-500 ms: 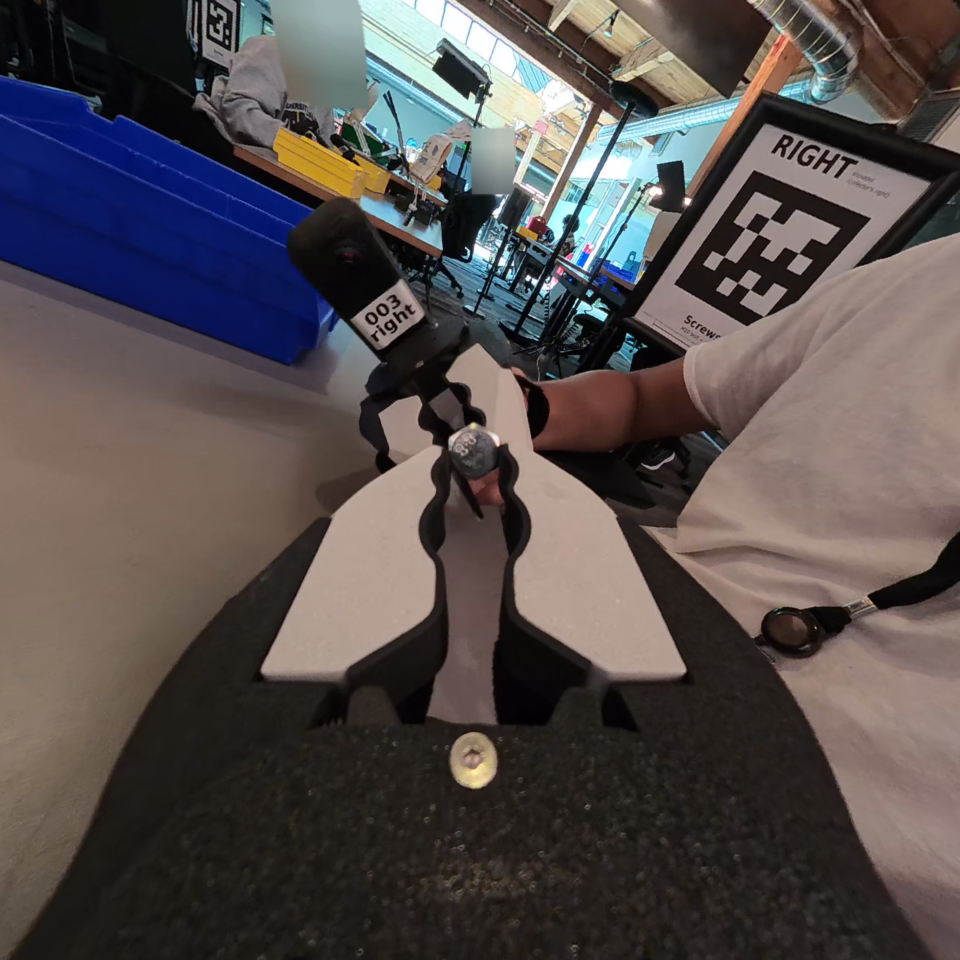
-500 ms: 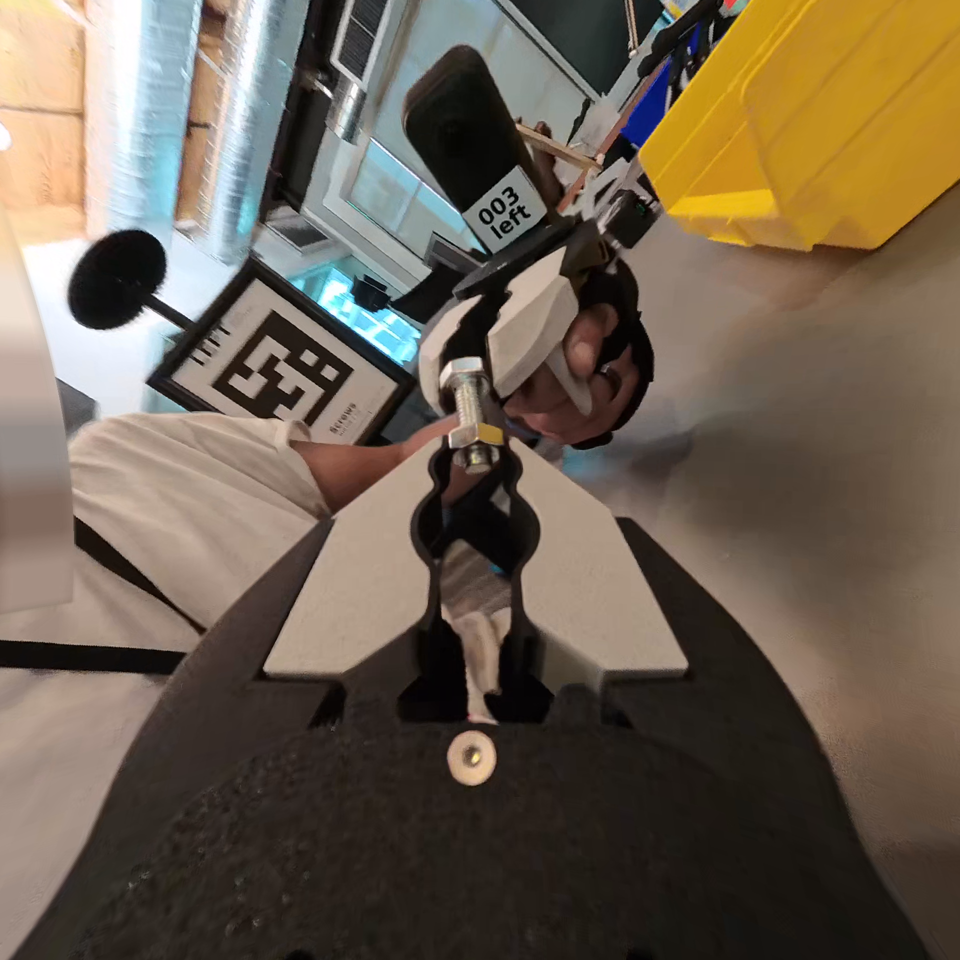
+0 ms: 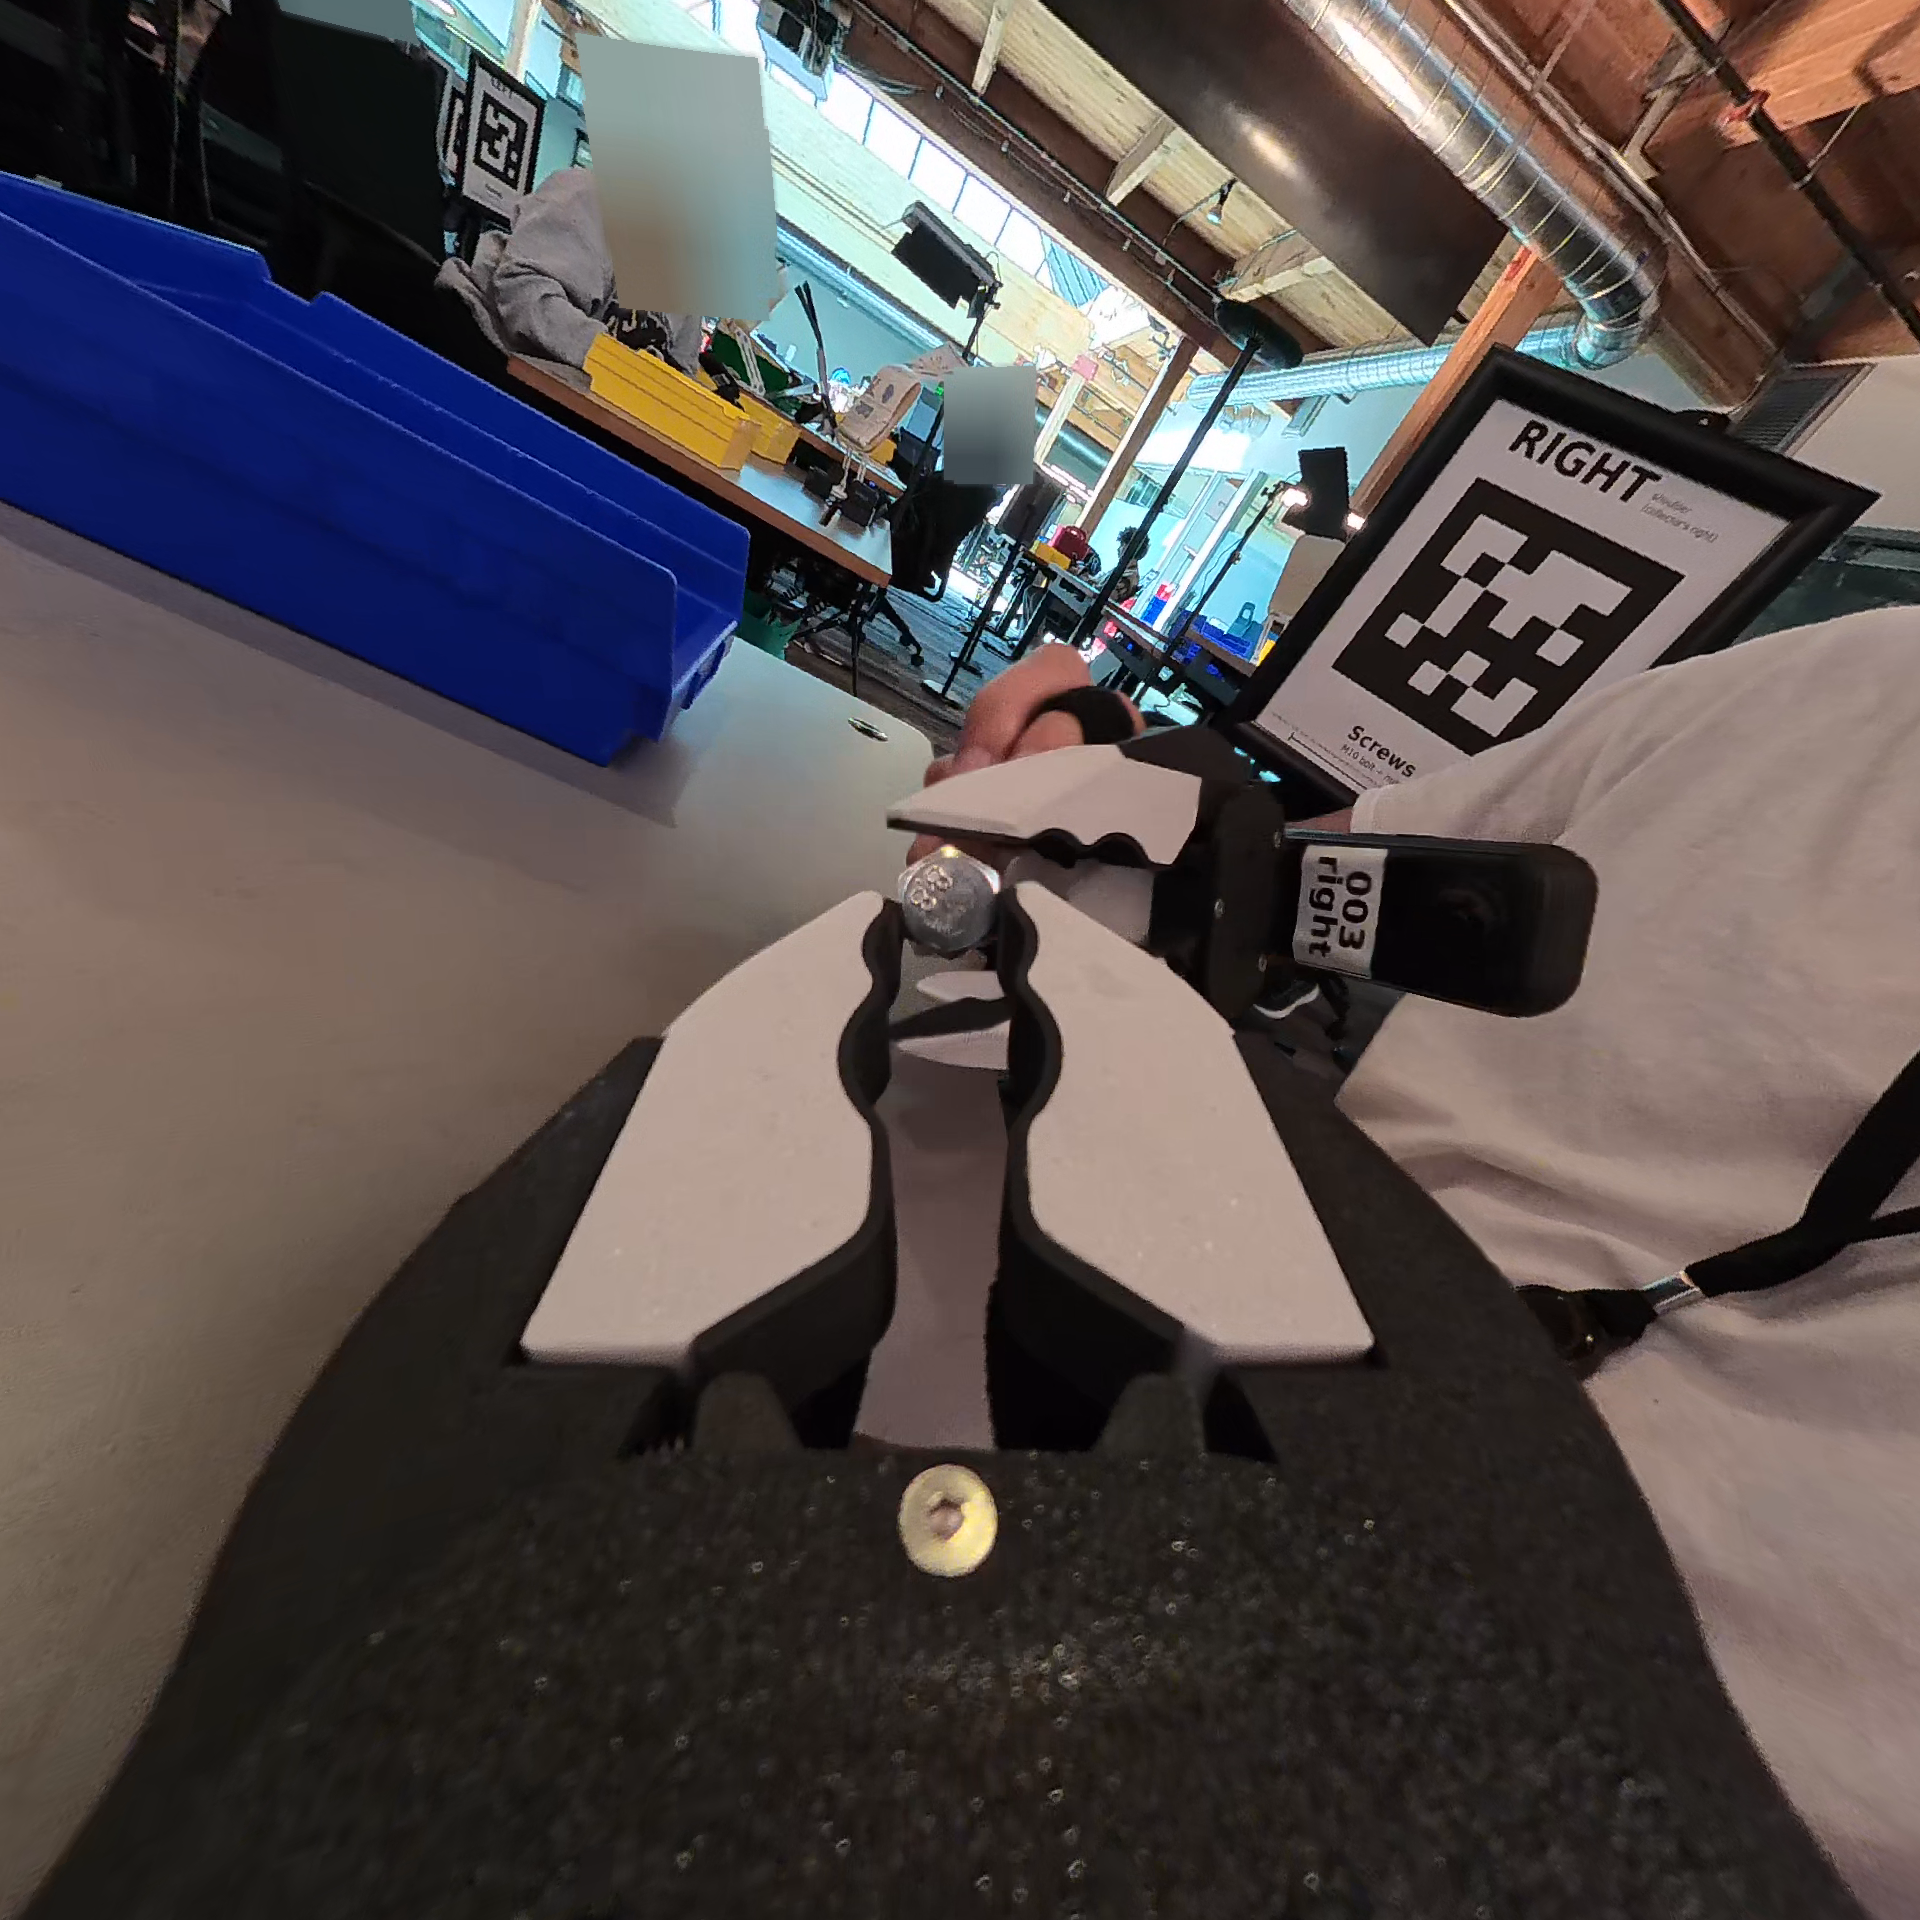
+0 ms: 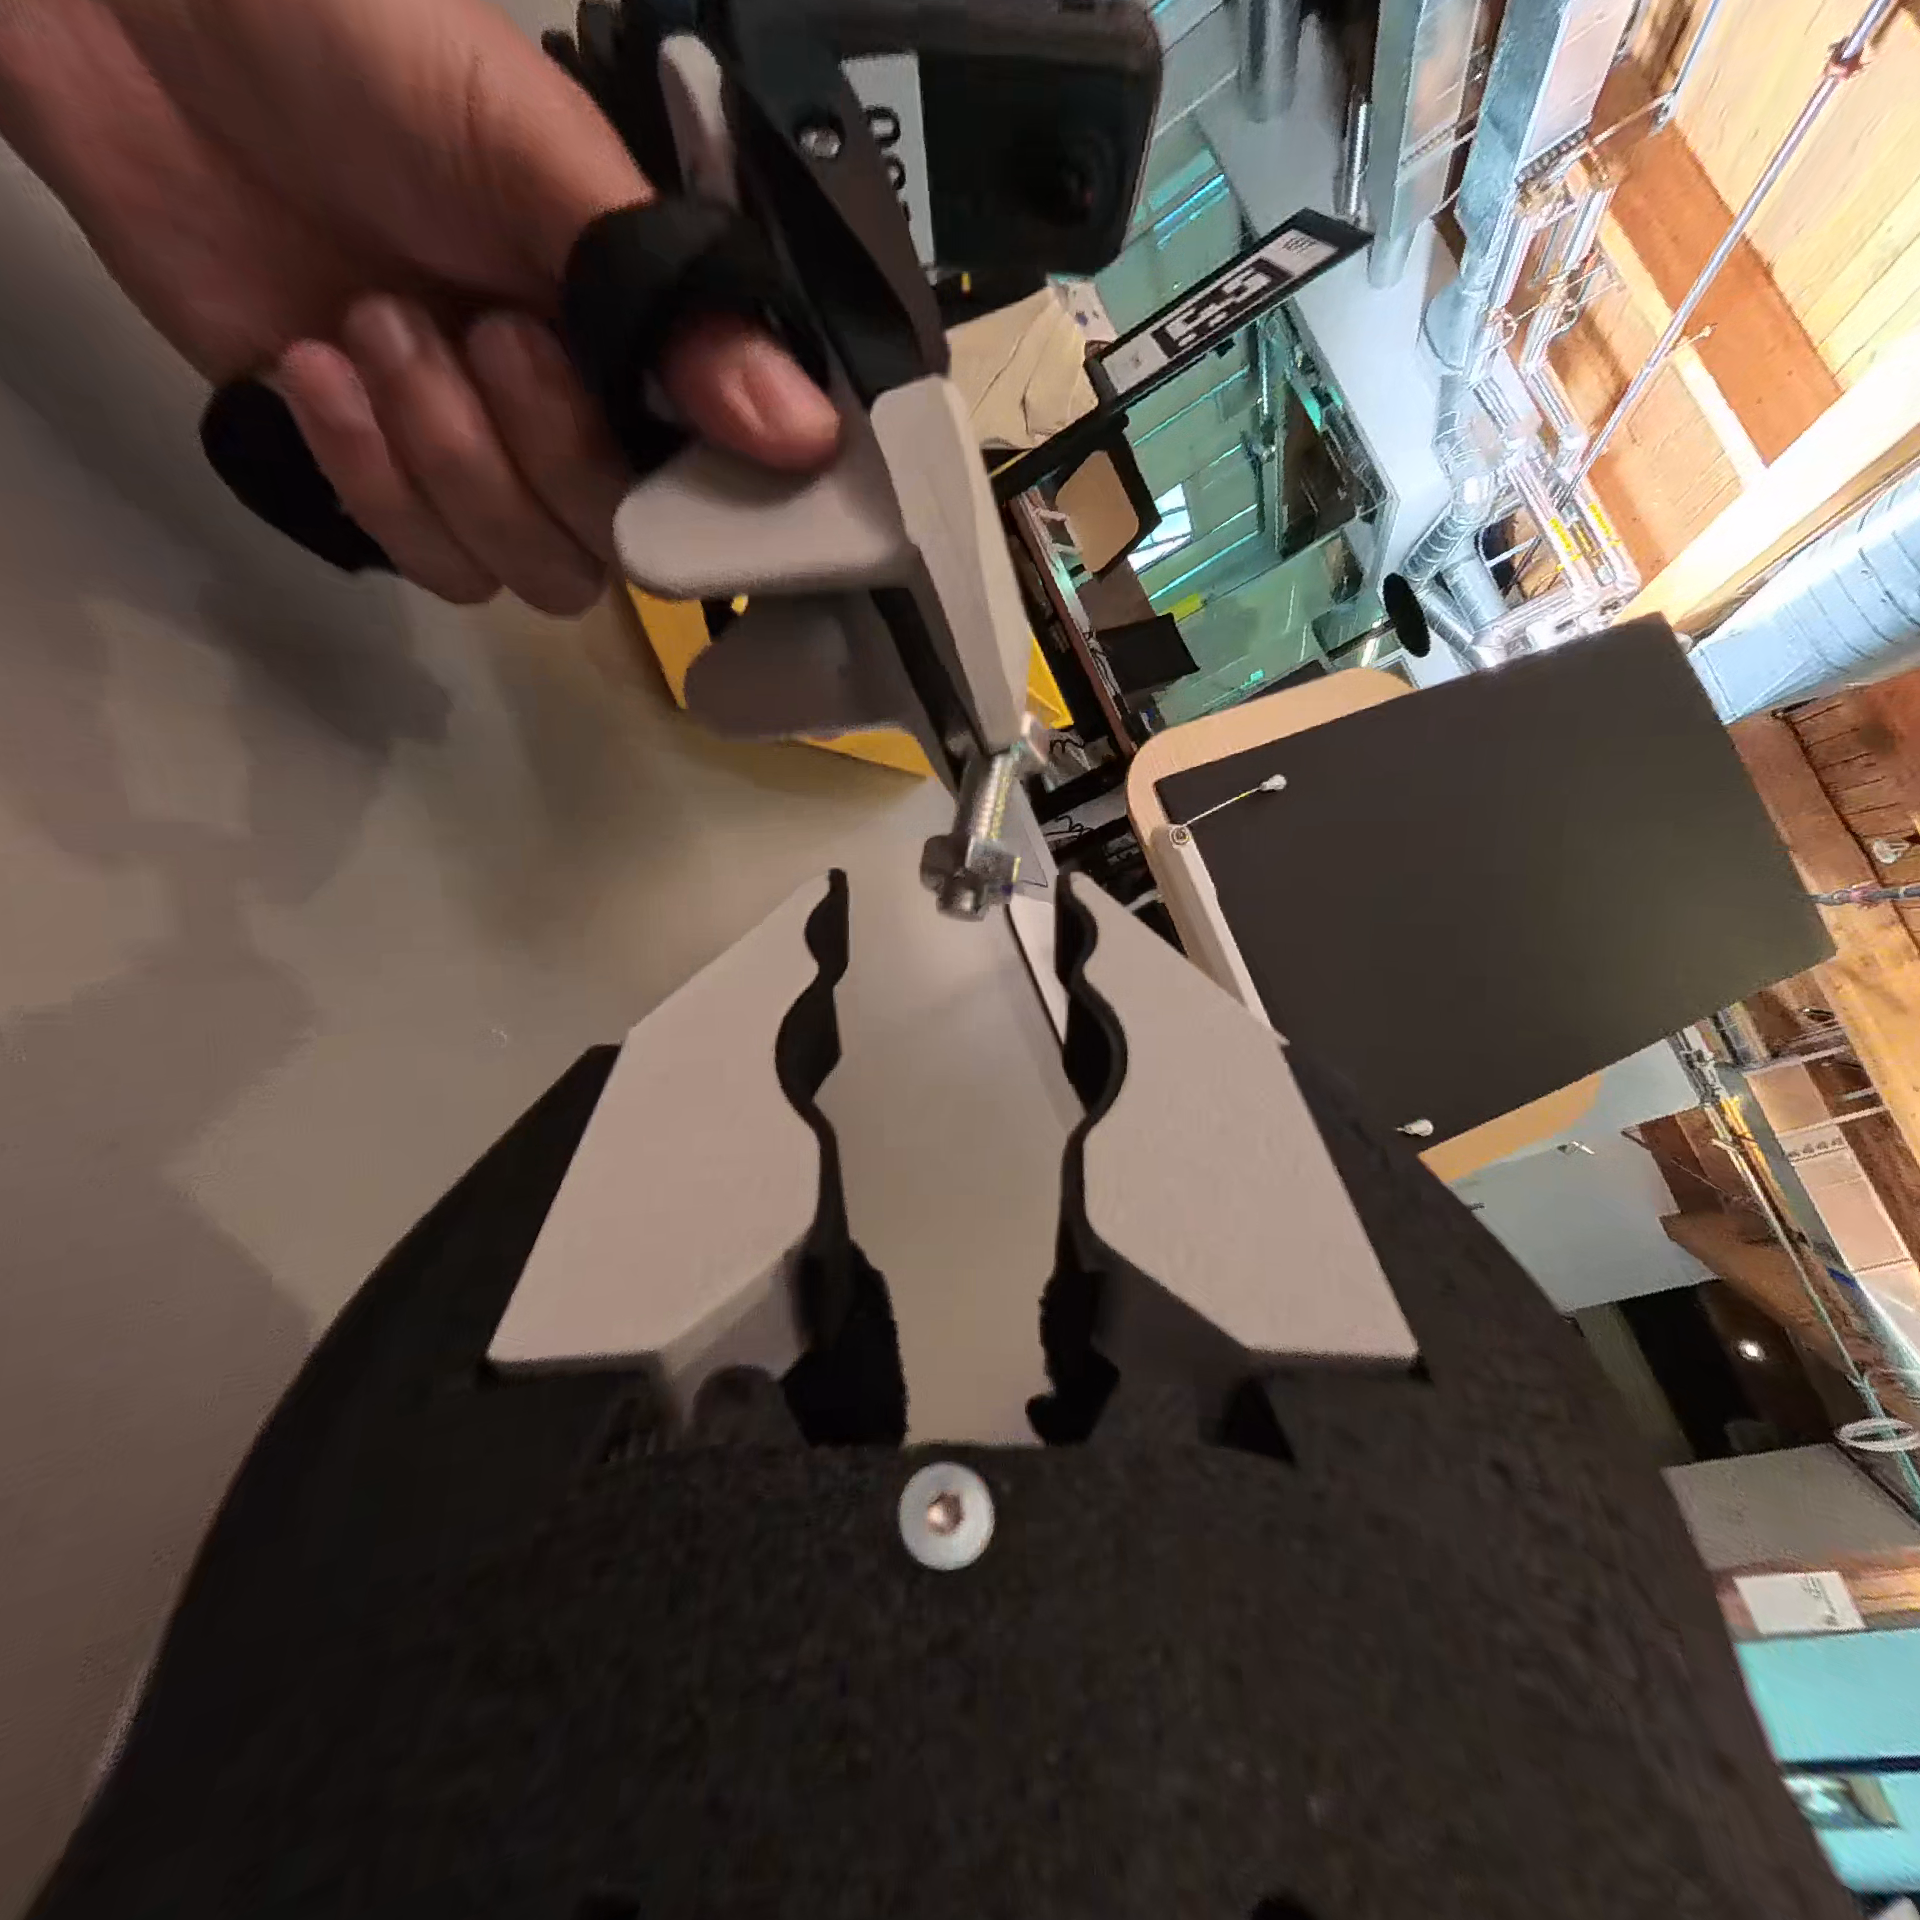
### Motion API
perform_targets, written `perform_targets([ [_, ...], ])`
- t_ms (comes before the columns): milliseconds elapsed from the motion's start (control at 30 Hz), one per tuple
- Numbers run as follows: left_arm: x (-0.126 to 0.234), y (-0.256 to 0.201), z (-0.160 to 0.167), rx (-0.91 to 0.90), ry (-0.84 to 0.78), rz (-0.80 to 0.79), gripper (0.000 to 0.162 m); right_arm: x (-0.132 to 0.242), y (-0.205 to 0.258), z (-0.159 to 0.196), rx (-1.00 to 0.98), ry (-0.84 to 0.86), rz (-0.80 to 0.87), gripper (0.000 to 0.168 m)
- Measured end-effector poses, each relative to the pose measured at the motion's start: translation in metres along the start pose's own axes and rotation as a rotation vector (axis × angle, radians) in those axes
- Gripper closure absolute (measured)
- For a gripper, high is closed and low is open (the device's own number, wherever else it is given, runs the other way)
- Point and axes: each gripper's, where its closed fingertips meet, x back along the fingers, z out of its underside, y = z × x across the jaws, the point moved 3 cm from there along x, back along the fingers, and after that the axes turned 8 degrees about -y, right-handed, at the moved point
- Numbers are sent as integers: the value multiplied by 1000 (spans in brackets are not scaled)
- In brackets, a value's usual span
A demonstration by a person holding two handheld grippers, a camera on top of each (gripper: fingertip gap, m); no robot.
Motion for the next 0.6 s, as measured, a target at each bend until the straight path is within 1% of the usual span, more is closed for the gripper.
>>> perform_targets([
  [67, -1, -1, 1, 1, 4, 4, 145, -2, -3, -1, -18, 2, 11, 139],
  [100, -1, -2, 1, -2, 5, 4, 145, -3, -4, 0, -27, -1, 12, 149],
  [200, -2, -2, 2, -17, 12, -4, 145, -2, -6, 1, -133, -4, -37, 151],
  [300, -3, -3, 4, -31, 30, 4, 145, 0, -6, 2, -358, -38, -170, 151],
  [400, -4, -5, 7, -39, 49, 14, 145, 3, -4, 3, -703, -89, -373, 151],
  [567, -5, -8, 9, -60, 62, 20, 145, 4, -4, 5, -1520, -176, -805, 152],
  [600, -5, -6, 10, -67, 70, 11, 145, 3, -3, 7, -1657, -184, -868, 152],
])
